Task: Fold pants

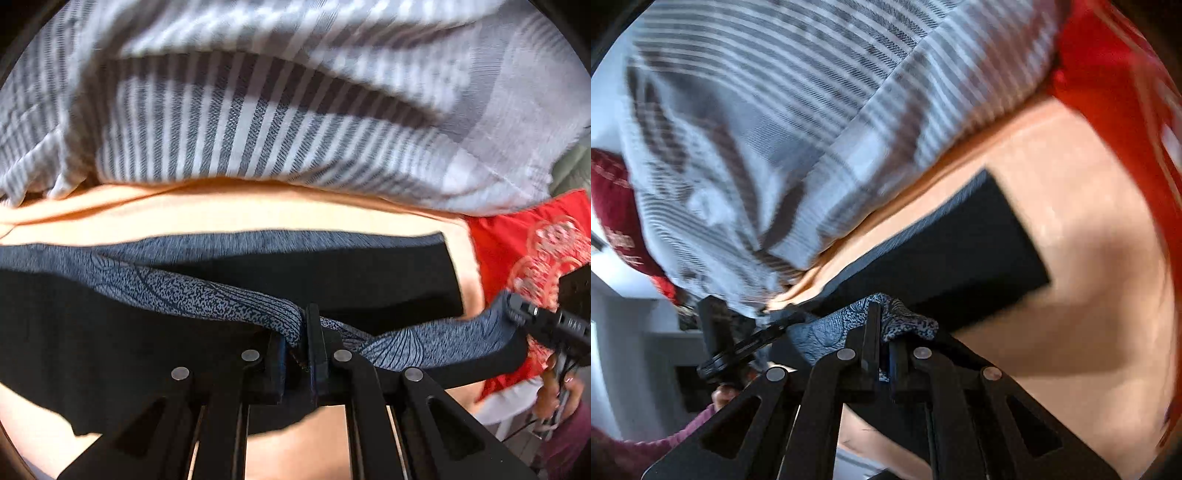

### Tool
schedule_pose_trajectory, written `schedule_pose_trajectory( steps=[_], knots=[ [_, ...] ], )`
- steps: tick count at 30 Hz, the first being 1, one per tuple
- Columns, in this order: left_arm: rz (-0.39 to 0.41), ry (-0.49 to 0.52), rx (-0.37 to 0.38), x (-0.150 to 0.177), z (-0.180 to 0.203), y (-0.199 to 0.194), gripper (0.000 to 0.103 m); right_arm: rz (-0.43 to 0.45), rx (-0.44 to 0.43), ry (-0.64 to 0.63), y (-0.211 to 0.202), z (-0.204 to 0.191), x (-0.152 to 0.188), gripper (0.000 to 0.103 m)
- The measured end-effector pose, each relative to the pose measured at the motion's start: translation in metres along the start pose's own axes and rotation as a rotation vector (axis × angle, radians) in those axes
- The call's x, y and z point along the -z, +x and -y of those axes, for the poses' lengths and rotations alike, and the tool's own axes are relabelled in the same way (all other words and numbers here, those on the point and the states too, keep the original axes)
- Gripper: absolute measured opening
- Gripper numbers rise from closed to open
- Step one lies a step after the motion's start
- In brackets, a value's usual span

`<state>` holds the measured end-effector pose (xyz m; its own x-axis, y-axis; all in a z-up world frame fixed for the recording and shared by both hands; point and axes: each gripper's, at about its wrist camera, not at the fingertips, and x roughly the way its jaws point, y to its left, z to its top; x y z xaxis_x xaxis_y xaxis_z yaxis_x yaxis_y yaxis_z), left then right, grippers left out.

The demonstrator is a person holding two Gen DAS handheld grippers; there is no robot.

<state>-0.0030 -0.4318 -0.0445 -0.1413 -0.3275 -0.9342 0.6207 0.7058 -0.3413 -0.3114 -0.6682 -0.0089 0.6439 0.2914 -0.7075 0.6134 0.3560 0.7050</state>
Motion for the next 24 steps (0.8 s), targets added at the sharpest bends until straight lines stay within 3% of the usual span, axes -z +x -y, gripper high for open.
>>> schedule_pose_trajectory(
  steps=[3, 10, 15, 20, 22, 24],
  knots=[
    [-0.017, -0.022, -0.038, -0.015, 0.0, 0.026, 0.01, -0.034, 0.081, -0.054, 0.028, 0.002, -0.037, 0.003],
    [-0.048, -0.028, -0.125, -0.038, -0.001, 0.06, 0.011, -0.117, 0.212, -0.108, 0.088, 0.02, -0.077, 0.004],
    [-0.061, -0.014, -0.146, -0.043, 0.002, 0.069, 0.011, -0.141, 0.244, -0.083, 0.102, 0.038, -0.084, 0.004],
    [-0.073, -0.004, -0.106, -0.049, -0.002, 0.056, 0.013, -0.137, 0.189, -0.021, 0.091, 0.048, -0.092, 0.005],
    [-0.071, 0.003, -0.086, -0.046, -0.001, 0.048, 0.014, -0.128, 0.178, -0.014, 0.082, 0.051, -0.093, 0.021],
    [-0.071, 0.018, -0.076, -0.044, -0.004, 0.037, 0.014, -0.093, 0.195, -0.003, 0.065, 0.057, -0.094, 0.069]
  ],
)
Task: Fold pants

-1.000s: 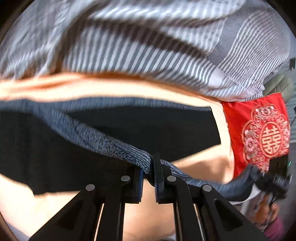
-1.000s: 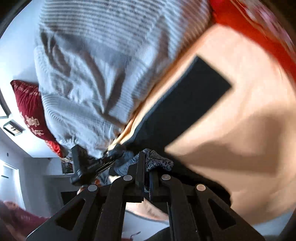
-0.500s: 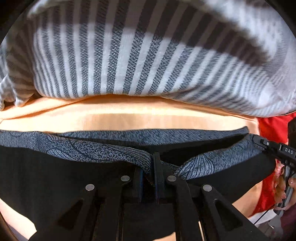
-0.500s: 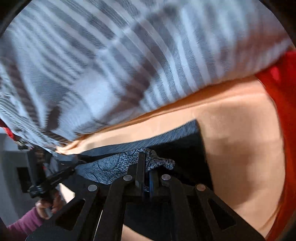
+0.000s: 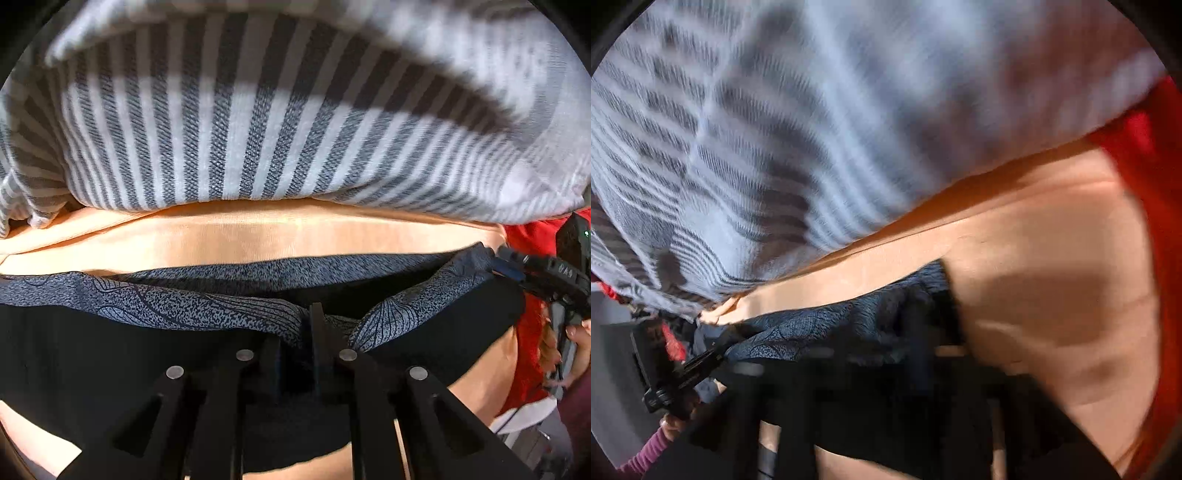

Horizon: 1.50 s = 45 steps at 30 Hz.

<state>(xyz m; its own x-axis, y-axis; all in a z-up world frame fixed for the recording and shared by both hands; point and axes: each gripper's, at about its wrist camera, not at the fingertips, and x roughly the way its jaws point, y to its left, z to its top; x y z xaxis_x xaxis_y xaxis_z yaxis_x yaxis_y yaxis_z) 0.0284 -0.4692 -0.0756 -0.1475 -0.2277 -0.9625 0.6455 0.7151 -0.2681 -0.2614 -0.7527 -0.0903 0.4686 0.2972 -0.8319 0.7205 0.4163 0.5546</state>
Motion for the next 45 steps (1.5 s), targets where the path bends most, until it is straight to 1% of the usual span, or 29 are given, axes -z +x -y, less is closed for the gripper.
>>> schedule_pose_trajectory(
  steps=[1, 5, 7, 8, 9, 10, 11, 12, 16, 17, 18, 19, 20, 21, 22, 23, 24, 25, 26, 27, 31, 32, 34, 37, 39, 42, 43, 44, 45],
  knots=[
    [0.001, 0.008, -0.003, 0.001, 0.001, -0.003, 0.014, 0.021, 0.005, 0.011, -0.008, 0.004, 0.0, 0.071],
    [0.005, 0.054, -0.029, 0.005, 0.007, -0.013, 0.014, 0.095, 0.007, 0.043, -0.039, 0.012, 0.009, 0.071],
    [-0.013, 0.083, -0.068, 0.006, 0.011, -0.005, 0.014, 0.108, -0.003, 0.022, -0.049, 0.005, 0.02, 0.071],
    [-0.019, 0.086, -0.083, 0.007, 0.015, 0.001, 0.014, 0.108, 0.004, -0.014, -0.052, -0.003, 0.026, 0.07],
    [-0.019, 0.084, -0.091, 0.009, 0.016, 0.005, 0.014, 0.114, 0.047, -0.049, -0.054, -0.009, 0.029, 0.07],
    [-0.017, 0.075, -0.094, 0.007, 0.015, 0.009, 0.014, 0.121, 0.115, -0.097, -0.054, -0.017, 0.033, 0.07],
    [-0.019, 0.056, -0.095, 0.005, 0.013, 0.013, 0.014, 0.118, 0.153, -0.13, -0.052, -0.021, 0.034, 0.07],
    [-0.022, 0.043, -0.095, 0.004, 0.012, 0.016, 0.014, 0.105, 0.167, -0.147, -0.047, -0.022, 0.035, 0.07],
    [-0.028, 0.039, -0.095, 0.0, 0.012, 0.021, 0.014, 0.031, 0.148, -0.123, -0.029, -0.007, 0.035, 0.069],
    [-0.03, 0.04, -0.091, 0.0, 0.013, 0.023, 0.014, 0.013, 0.141, -0.11, -0.026, 0.001, 0.036, 0.065],
    [-0.033, 0.039, -0.086, -0.001, 0.013, 0.023, 0.015, -0.008, 0.125, -0.089, -0.024, 0.012, 0.039, 0.051],
    [-0.036, 0.037, -0.082, -0.001, 0.012, 0.023, 0.015, -0.022, 0.097, -0.071, -0.022, 0.019, 0.039, 0.041],
    [-0.04, 0.034, -0.077, -0.002, 0.011, 0.023, 0.022, -0.032, 0.081, -0.061, -0.022, 0.023, 0.04, 0.026],
    [-0.041, 0.028, -0.076, -0.002, 0.006, 0.017, 0.035, -0.033, 0.082, -0.073, -0.023, 0.023, 0.042, 0.016],
    [-0.037, 0.023, -0.071, -0.005, 0.0, 0.015, 0.043, -0.039, 0.09, -0.094, -0.024, 0.021, 0.044, 0.015],
    [-0.023, 0.016, -0.05, -0.008, -0.006, 0.008, 0.061, -0.045, 0.106, -0.111, -0.024, 0.018, 0.051, 0.015],
    [-0.004, 0.012, -0.043, -0.008, -0.008, 0.004, 0.073, -0.053, 0.123, -0.129, -0.021, 0.014, 0.053, 0.015],
    [0.021, 0.011, -0.05, -0.007, -0.01, -0.001, 0.096, -0.061, 0.136, -0.138, -0.02, 0.013, 0.054, 0.015],
    [0.055, 0.011, -0.059, -0.005, -0.011, -0.009, 0.103, -0.067, 0.142, -0.139, -0.019, 0.013, 0.055, 0.015],
    [0.069, 0.013, -0.055, -0.004, -0.013, -0.014, 0.103, -0.071, 0.14, -0.13, -0.018, 0.013, 0.057, 0.015],
    [0.066, 0.019, -0.104, -0.001, -0.016, -0.023, 0.103, -0.065, 0.131, -0.098, -0.015, 0.009, 0.061, 0.015],
    [0.073, 0.025, -0.119, 0.002, -0.018, -0.026, 0.103, -0.061, 0.137, -0.097, -0.016, 0.008, 0.063, 0.015],
    [0.065, 0.016, -0.137, 0.005, -0.026, -0.026, 0.103, -0.04, 0.183, -0.101, -0.02, 0.003, 0.068, 0.014],
    [0.037, 0.0, -0.161, 0.015, -0.033, -0.021, 0.103, 0.019, 0.268, -0.061, -0.031, 0.001, 0.077, 0.015],
    [0.031, -0.014, -0.17, 0.02, -0.036, -0.018, 0.103, 0.068, 0.307, -0.045, -0.043, -0.002, 0.081, 0.015],
    [0.032, -0.026, -0.174, 0.025, -0.035, -0.012, 0.103, 0.179, 0.298, -0.118, -0.064, -0.026, 0.085, 0.015],
    [0.027, -0.028, -0.175, 0.025, -0.035, -0.009, 0.103, 0.196, 0.277, -0.148, -0.067, -0.034, 0.083, 0.016],
    [0.021, -0.029, -0.179, 0.026, -0.035, -0.005, 0.103, 0.195, 0.26, -0.163, -0.067, -0.038, 0.079, 0.022],
    [0.017, -0.027, -0.185, 0.026, -0.035, -0.002, 0.103, 0.186, 0.248, -0.175, -0.066, -0.04, 0.071, 0.031]
  ],
)
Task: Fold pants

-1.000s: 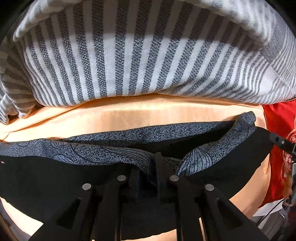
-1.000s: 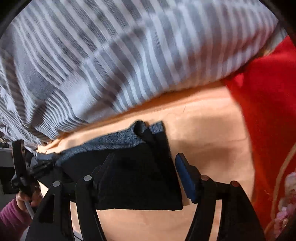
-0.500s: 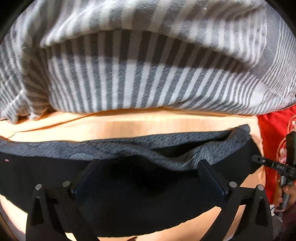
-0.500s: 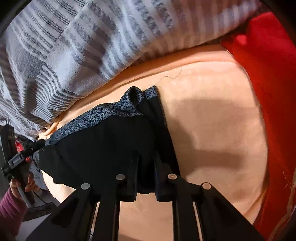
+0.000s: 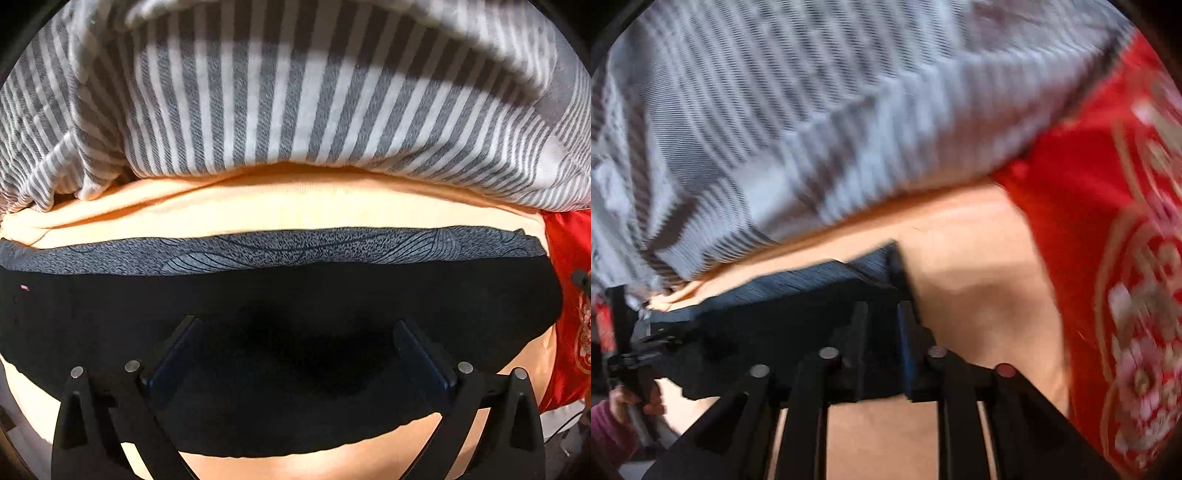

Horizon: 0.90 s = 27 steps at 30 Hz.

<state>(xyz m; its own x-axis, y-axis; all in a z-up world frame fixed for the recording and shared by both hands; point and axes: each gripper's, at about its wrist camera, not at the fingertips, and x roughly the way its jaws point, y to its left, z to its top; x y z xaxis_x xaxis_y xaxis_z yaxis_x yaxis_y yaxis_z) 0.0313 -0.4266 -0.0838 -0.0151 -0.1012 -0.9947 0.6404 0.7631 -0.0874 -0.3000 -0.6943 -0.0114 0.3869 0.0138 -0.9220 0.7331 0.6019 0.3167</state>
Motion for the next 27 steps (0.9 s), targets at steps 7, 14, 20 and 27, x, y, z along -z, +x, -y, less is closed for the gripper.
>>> schedule_pose_trajectory(
  steps=[7, 14, 20, 27],
  knots=[
    [-0.003, 0.043, -0.031, 0.009, 0.014, 0.014, 0.103, -0.134, -0.155, 0.145, 0.069, 0.018, -0.042, 0.036],
    [-0.019, 0.037, -0.043, 0.02, 0.018, 0.029, 0.103, -0.098, -0.114, 0.137, 0.077, 0.019, -0.05, 0.0],
    [-0.028, 0.022, -0.056, 0.031, 0.016, 0.04, 0.103, -0.091, -0.092, 0.235, 0.076, 0.044, -0.053, 0.005],
    [-0.038, 0.02, -0.062, 0.047, 0.026, 0.055, 0.103, -0.103, -0.202, 0.2, 0.068, 0.045, -0.045, 0.008]
  ],
)
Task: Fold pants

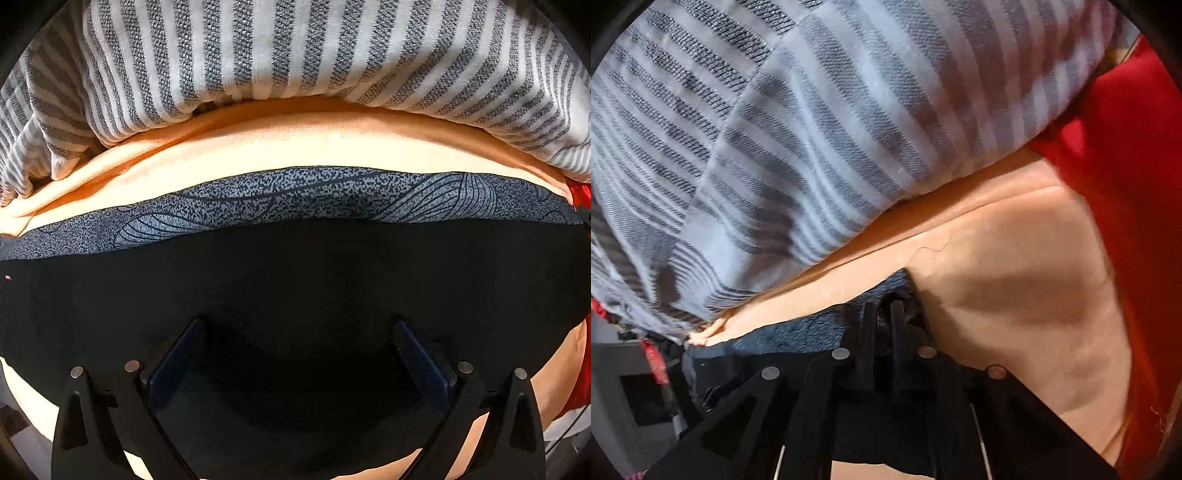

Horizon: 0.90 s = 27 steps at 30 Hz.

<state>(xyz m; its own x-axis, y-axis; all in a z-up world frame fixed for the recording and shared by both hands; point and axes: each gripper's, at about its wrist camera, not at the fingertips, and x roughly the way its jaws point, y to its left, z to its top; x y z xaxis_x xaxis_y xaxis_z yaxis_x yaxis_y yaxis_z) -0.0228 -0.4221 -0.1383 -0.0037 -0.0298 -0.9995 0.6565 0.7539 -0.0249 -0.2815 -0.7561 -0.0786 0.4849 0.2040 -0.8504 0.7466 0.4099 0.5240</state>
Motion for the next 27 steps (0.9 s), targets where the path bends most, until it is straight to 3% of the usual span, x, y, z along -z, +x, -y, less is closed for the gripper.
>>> schedule_pose_trajectory(
  steps=[4, 10, 15, 17, 20, 24, 27],
  knots=[
    [-0.001, 0.004, 0.003, -0.014, -0.009, 0.006, 0.103, 0.005, -0.038, -0.003, 0.001, -0.007, 0.003, 0.008],
    [0.004, 0.005, 0.001, -0.024, -0.007, -0.003, 0.103, -0.015, 0.001, -0.003, 0.007, -0.009, 0.004, 0.009],
    [0.017, 0.009, 0.001, -0.023, -0.008, -0.002, 0.103, -0.023, 0.027, 0.014, 0.023, -0.018, 0.009, 0.022],
    [0.02, 0.011, 0.0, -0.022, -0.008, -0.002, 0.103, -0.038, -0.024, 0.059, 0.031, -0.012, 0.006, 0.023],
    [0.012, 0.013, 0.003, -0.021, -0.01, -0.002, 0.103, -0.061, -0.104, 0.103, 0.039, -0.007, 0.005, 0.008],
    [0.014, 0.015, 0.002, -0.021, -0.009, -0.001, 0.103, 0.044, -0.021, 0.044, 0.016, -0.012, 0.002, 0.007],
    [0.033, 0.016, -0.003, -0.02, -0.008, -0.002, 0.103, 0.052, 0.015, 0.076, 0.02, -0.003, -0.008, 0.011]
  ],
)
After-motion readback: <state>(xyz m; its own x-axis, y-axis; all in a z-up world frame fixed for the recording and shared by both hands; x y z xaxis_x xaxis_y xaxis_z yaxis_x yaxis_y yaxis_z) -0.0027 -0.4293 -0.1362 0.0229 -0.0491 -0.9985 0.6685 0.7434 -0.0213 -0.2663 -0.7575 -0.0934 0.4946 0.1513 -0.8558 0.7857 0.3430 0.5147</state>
